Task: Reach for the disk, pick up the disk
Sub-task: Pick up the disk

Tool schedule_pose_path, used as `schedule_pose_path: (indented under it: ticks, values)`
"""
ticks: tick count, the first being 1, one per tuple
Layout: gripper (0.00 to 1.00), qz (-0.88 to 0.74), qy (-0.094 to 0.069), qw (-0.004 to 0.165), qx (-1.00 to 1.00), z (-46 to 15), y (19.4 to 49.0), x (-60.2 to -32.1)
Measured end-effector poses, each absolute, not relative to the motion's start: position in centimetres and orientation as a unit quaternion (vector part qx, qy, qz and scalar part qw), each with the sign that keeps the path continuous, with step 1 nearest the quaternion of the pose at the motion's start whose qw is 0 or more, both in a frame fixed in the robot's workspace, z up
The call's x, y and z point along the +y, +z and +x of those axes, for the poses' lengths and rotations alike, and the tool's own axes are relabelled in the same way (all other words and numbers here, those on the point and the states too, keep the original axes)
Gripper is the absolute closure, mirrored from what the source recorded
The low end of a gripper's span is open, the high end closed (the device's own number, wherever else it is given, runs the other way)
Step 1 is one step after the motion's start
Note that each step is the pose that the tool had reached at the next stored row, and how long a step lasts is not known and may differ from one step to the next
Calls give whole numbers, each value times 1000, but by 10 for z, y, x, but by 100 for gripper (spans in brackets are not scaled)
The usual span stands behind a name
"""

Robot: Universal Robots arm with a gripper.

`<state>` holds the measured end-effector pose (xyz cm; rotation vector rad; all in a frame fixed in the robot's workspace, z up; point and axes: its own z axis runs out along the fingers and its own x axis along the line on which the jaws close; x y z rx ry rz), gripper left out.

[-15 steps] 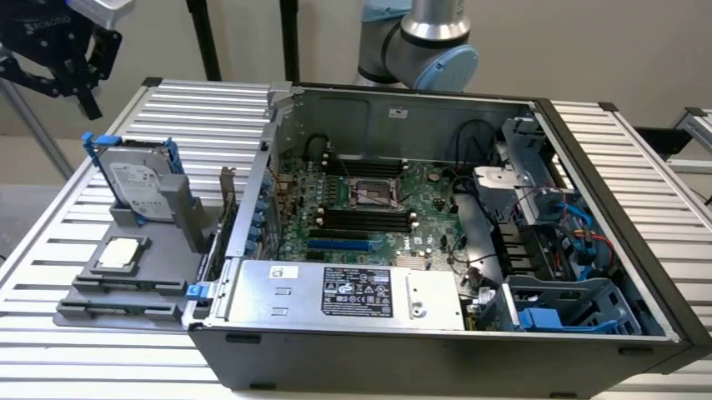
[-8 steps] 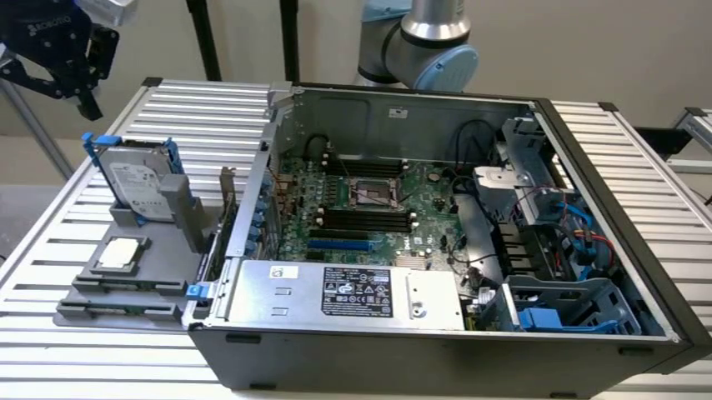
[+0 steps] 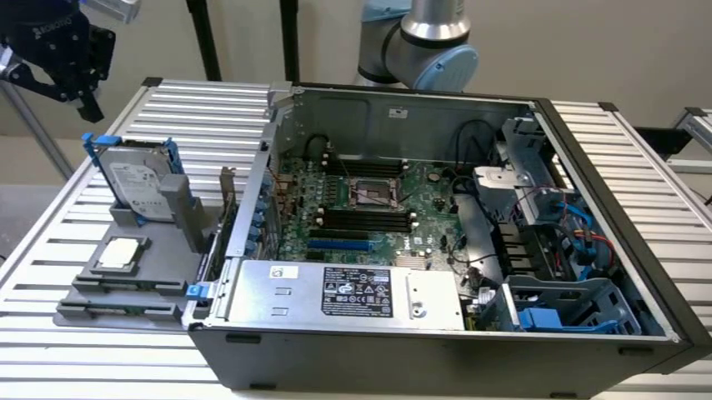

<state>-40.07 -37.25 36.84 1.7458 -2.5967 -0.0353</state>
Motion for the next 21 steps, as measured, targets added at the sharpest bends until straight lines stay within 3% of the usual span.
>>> schedule_pose_path:
  ticks: [21]
  values:
    - [89, 675, -6, 1, -738, -401, 359, -363]
